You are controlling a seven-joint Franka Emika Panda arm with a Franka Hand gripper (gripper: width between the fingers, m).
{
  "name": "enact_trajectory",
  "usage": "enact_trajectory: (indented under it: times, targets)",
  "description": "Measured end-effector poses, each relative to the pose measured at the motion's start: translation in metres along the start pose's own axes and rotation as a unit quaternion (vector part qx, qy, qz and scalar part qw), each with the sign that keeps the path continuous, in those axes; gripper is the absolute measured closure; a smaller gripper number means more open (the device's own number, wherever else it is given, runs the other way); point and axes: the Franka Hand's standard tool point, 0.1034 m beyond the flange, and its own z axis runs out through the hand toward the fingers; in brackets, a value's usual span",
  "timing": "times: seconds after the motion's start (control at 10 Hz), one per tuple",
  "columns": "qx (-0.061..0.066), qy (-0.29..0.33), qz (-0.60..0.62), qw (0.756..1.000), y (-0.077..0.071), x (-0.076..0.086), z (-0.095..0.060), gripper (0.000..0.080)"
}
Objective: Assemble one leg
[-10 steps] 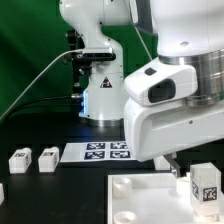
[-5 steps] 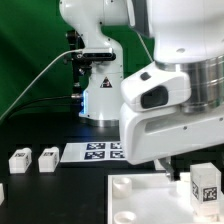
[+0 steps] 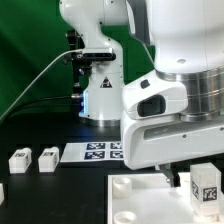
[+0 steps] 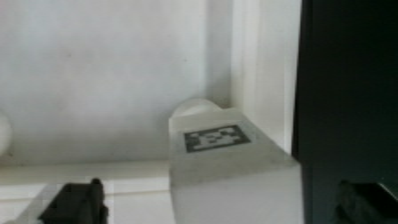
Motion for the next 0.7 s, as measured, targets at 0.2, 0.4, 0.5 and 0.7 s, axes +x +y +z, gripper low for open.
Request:
enact_trajectory:
  times: [0.2,0.4,0.5,0.7]
  targets:
    - [0.0,0.0,0.0,1.0,0.0,-0.0001,0.0001,0.0332]
    - [-0.001,0.0,0.009,1.0,0.0006,-0.0001,0.0001,0.0506]
    - [-0.001,0.0,0.016,1.0,0.0007,-0.0001,0.0001,0.0506]
    - [0.0,0.009,0.066,0.998,0.0001,0.0011,0.0004,0.0506]
